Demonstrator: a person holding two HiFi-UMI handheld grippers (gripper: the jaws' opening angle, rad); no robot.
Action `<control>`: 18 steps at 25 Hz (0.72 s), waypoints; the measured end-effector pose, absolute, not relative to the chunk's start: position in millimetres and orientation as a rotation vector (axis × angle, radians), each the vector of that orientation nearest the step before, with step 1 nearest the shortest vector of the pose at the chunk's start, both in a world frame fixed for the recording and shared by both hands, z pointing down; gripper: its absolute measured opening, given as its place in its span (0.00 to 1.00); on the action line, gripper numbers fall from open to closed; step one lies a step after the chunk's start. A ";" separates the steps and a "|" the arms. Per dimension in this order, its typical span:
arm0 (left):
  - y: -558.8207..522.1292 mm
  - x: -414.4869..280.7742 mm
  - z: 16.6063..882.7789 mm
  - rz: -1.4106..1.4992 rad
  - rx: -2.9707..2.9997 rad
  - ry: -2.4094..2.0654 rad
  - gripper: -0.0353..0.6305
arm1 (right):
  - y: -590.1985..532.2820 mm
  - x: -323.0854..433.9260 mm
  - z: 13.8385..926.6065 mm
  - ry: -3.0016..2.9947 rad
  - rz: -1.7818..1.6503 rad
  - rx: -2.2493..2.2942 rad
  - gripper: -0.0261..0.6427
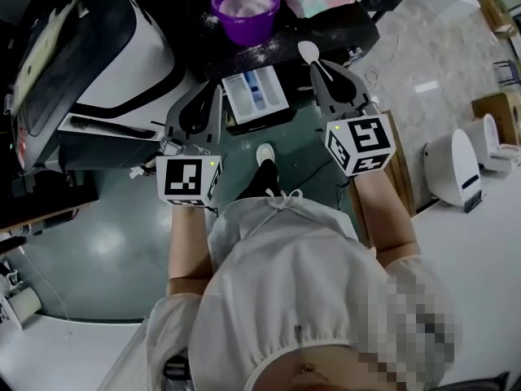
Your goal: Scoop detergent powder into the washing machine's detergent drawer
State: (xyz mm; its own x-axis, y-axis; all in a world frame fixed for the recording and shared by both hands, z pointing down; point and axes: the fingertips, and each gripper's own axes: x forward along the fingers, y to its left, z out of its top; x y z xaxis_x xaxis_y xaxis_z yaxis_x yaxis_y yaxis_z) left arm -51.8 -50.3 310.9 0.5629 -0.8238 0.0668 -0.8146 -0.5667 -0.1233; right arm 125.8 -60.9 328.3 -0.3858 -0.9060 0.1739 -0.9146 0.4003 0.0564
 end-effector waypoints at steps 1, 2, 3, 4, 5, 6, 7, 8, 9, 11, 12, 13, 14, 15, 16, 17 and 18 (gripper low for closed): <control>-64.6 -52.2 309.4 -0.175 -2.705 1.427 0.10 | -76.9 123.7 327.7 -2.477 0.079 1.609 0.05; -78.6 -52.6 308.3 -0.172 -2.703 1.433 0.10 | -92.8 121.7 327.0 -2.478 0.087 1.592 0.05; -92.1 -53.2 307.8 -0.170 -2.701 1.438 0.10 | -108.5 119.6 326.3 -2.479 0.094 1.576 0.05; -104.9 -54.0 307.8 -0.169 -2.701 1.445 0.10 | -123.7 117.1 325.7 -2.479 0.098 1.558 0.05; -116.8 -55.4 308.3 -0.169 -2.701 1.451 0.10 | -138.1 114.0 325.8 -2.477 0.099 1.537 0.05; -127.9 -57.1 309.0 -0.169 -2.703 1.458 0.10 | -151.9 110.5 326.5 -2.473 0.096 1.512 0.05; -138.5 -59.2 309.6 -0.169 -2.706 1.466 0.10 | -165.1 106.7 327.8 -2.464 0.092 1.484 0.05; -148.4 -61.3 310.2 -0.166 -2.708 1.474 0.10 | -178.0 103.1 329.2 -2.453 0.086 1.453 0.05; -157.7 -63.2 311.1 -0.164 -2.709 1.478 0.10 | -190.5 99.8 330.8 -2.441 0.079 1.420 0.05; -174.0 -66.9 313.7 -0.160 -2.708 1.482 0.10 | -214.0 94.2 335.4 -2.410 0.067 1.354 0.05; -180.9 -68.8 314.9 -0.159 -2.707 1.485 0.10 | -224.8 92.1 338.5 -2.391 0.063 1.322 0.05; -187.1 -70.7 315.8 -0.159 -2.708 1.490 0.10 | -234.9 90.4 341.8 -2.372 0.061 1.291 0.05; -192.7 -72.6 316.4 -0.158 -2.708 1.493 0.10 | -244.3 88.8 345.1 -2.352 0.058 1.262 0.05; -197.6 -74.3 317.1 -0.156 -2.707 1.492 0.10 | -252.8 87.3 348.5 -2.332 0.055 1.233 0.05; -202.1 -76.2 318.4 -0.158 -2.704 1.489 0.10 | -260.2 85.7 352.3 -2.311 0.053 1.203 0.05; -205.9 -77.9 320.1 -0.163 -2.699 1.488 0.10 | -266.6 83.9 356.5 -2.290 0.054 1.171 0.05; -209.4 -79.3 321.5 -0.168 -2.696 1.490 0.10 | -271.9 82.2 361.0 -2.269 0.058 1.137 0.06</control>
State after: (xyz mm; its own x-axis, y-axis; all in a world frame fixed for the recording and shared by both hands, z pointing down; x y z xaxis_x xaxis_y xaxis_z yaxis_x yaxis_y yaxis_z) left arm -79.3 -209.4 321.5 0.5281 -0.8465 0.0679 -0.8403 -0.5324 -0.1023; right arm 82.2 -271.9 361.0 -0.4579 -0.7173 0.5252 -0.7430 0.6332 0.2169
